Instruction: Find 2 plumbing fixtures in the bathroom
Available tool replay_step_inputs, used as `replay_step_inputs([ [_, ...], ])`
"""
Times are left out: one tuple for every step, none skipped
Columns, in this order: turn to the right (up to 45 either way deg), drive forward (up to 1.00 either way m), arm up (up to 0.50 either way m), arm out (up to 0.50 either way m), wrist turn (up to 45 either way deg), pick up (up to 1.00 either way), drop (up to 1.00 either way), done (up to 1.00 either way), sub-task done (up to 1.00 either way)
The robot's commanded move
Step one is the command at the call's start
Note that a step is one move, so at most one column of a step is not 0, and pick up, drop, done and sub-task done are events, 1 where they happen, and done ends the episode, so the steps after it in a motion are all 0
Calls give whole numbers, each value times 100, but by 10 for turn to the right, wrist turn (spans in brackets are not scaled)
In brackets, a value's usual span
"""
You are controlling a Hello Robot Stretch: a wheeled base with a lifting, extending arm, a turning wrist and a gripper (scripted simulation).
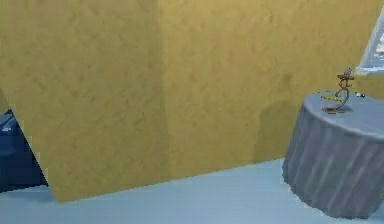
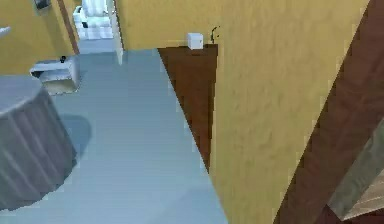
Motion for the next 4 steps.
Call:
replay_step_inputs([
  [450, 0, 0, 0, 0, 0, 0, 0, 0],
  [210, 0, 0, 0, 0, 0, 0, 0, 0],
  [0, 100, 0, 0, 0, 0, 0, 0, 0],
  [0, 100, 0, 0, 0, 0, 0, 0, 0],
])
